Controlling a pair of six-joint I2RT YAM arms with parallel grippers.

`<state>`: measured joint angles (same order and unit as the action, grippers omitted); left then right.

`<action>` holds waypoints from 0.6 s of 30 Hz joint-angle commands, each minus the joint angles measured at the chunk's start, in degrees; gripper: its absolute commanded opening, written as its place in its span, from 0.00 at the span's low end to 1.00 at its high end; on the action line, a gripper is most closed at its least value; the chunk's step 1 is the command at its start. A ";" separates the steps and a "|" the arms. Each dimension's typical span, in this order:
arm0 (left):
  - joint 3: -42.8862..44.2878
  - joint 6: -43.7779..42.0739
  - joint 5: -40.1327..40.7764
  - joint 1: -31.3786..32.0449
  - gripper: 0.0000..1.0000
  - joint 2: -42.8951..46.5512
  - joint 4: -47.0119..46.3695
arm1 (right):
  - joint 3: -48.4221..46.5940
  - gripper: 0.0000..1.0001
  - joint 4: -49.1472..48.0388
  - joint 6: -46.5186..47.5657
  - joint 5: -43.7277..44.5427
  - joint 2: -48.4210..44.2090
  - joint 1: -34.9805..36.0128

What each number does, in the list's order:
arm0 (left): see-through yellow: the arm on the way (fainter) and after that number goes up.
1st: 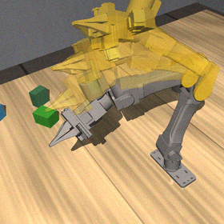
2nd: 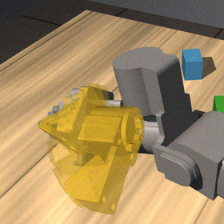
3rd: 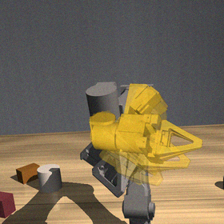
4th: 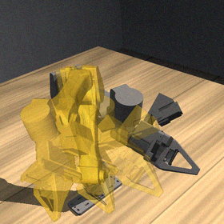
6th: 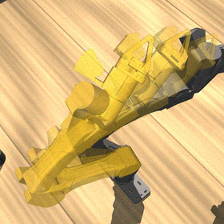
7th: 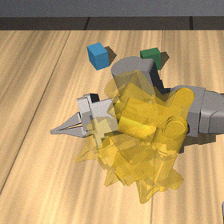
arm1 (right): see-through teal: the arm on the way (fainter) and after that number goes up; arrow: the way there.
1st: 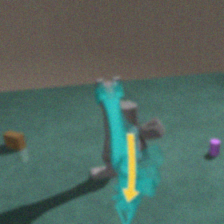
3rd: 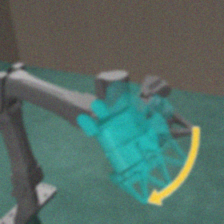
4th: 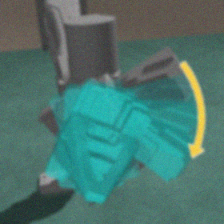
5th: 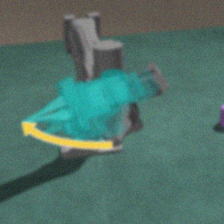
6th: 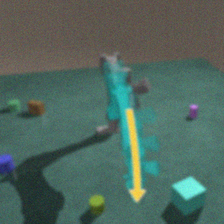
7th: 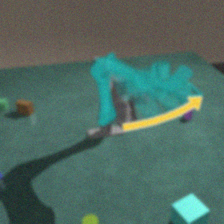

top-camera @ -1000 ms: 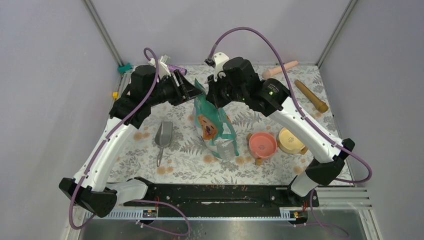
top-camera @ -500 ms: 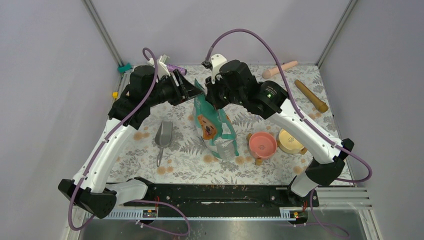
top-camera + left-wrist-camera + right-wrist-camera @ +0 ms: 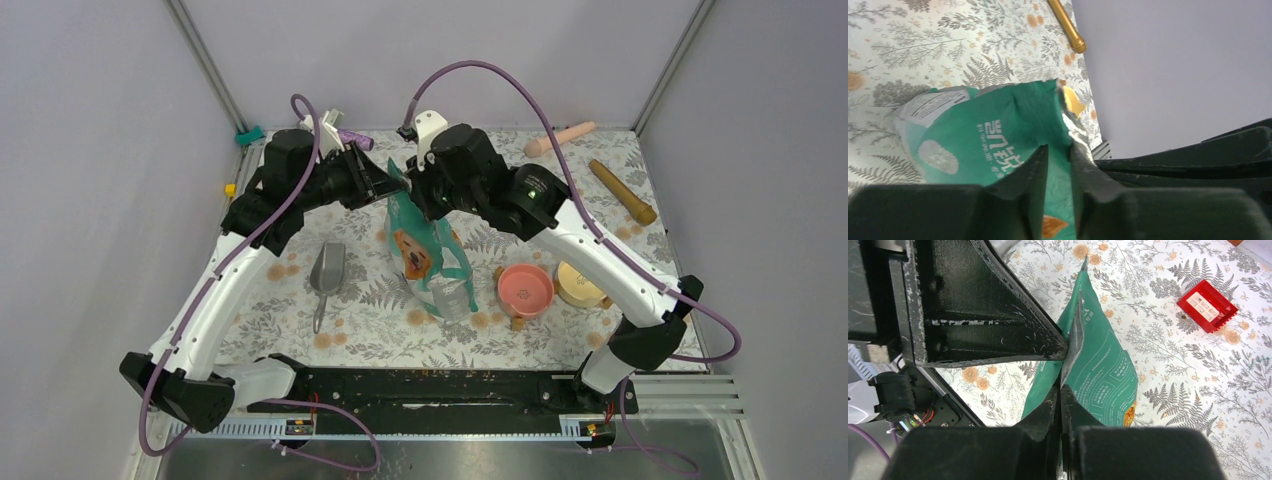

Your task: Serve the pet food

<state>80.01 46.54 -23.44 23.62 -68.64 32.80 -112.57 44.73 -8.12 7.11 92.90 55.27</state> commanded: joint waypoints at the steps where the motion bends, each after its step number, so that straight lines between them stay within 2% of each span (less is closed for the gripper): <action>1: -0.76 -0.98 -2.34 -0.16 0.08 -0.85 -2.07 | -2.68 0.00 -0.86 0.62 2.69 0.54 1.51; 2: -0.92 -1.14 -2.65 -0.15 0.00 -0.81 -2.02 | -2.70 0.00 -0.81 0.60 3.91 0.47 1.53; 8: -2.25 -3.98 -1.69 -0.15 0.00 0.92 -1.59 | -3.69 0.00 -0.73 1.91 13.87 0.23 1.51; 18: 1.48 -9.79 2.04 1.52 0.00 -1.41 5.46 | -7.03 0.00 -0.54 5.22 24.74 2.72 1.52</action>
<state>79.15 40.84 -23.55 24.21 -68.90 32.69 -115.42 47.64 -5.65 21.65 94.67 57.01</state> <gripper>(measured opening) 0.009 0.019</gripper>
